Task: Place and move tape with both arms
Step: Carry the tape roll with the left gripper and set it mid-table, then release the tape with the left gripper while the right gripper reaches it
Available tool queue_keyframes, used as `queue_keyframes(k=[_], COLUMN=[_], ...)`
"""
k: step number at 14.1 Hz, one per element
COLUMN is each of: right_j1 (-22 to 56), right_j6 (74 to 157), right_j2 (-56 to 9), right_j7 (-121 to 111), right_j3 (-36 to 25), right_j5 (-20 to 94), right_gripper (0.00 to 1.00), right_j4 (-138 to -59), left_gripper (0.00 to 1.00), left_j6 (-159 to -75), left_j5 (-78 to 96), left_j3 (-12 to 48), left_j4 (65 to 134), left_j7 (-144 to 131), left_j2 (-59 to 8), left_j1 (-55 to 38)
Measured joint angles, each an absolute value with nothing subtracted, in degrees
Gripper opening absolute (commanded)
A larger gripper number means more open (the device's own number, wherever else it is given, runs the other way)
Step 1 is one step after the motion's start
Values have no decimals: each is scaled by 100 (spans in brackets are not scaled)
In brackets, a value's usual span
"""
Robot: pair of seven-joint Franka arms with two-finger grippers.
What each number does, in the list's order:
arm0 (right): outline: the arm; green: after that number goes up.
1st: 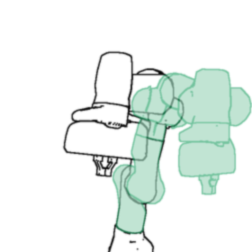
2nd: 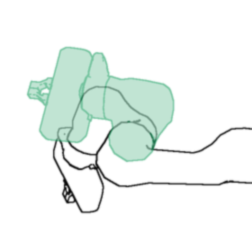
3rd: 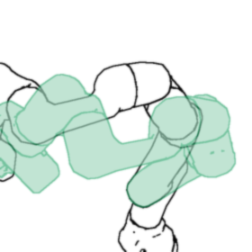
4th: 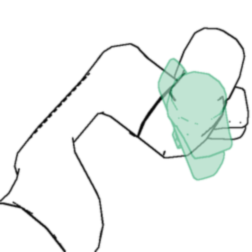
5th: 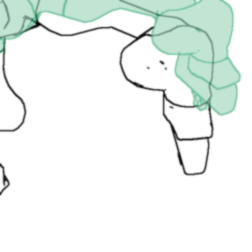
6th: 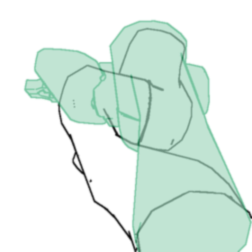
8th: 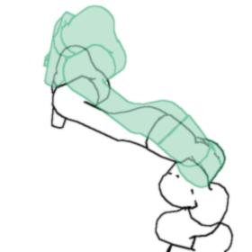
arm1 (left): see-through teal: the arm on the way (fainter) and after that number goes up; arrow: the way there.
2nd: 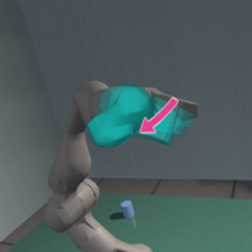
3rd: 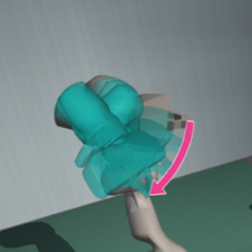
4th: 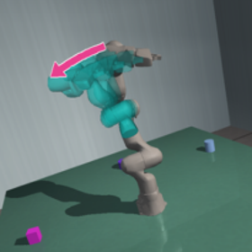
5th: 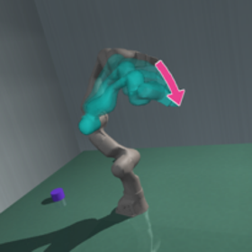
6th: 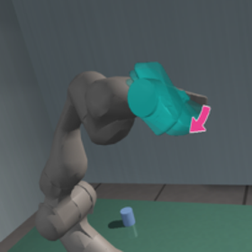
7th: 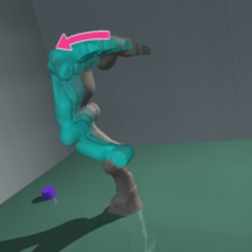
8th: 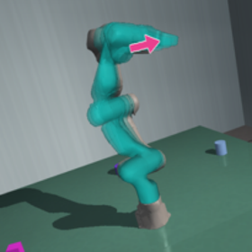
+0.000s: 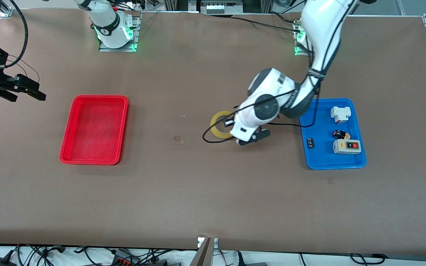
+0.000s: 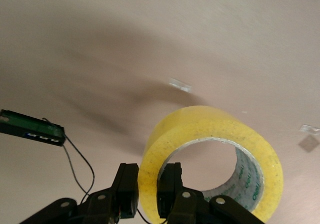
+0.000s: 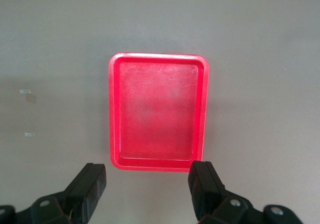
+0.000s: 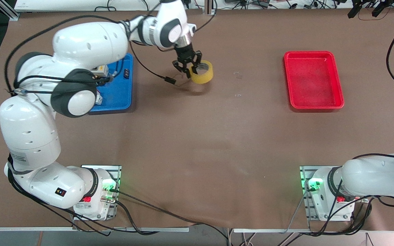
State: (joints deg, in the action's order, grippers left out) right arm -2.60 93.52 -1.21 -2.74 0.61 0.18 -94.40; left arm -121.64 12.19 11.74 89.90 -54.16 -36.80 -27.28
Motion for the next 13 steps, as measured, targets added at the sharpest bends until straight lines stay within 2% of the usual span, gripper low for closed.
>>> queue_keyframes(k=[1,2,3,4,9,13], right_j1=[-262,-267,-271,-278,-267,-74], right_j6=[9354,9354,9353,9350,9345,9330], right_j2=[-121,-121,-121,-123,-196,-243], right_j7=[-266,-262,-261,-261,-261,-269], right_j3=[61,57,48,35,51,80], right_j5=[18,18,18,18,20,21], right_gripper=[99,99,99,99,100,100], right_j4=[-9440,-9440,-9440,-9440,-9443,-9453], left_gripper=[11,22,56,100,100,100], left_j6=[-12459,-12725,-12936,-13071,-13075,-11816], left_j5=[1220,1220,1220,1220,1220,1218], left_j3=[1177,1176,1175,1173,1111,1031], left_j4=[8979,8973,8967,8955,8772,8603], left_j7=[-5696,-5965,-6166,-6272,-6295,-6305], left_j2=[-3826,-3974,-4103,-4200,-4222,-3510], left_j1=[-2964,-3196,-3379,-3491,-3403,-3010])
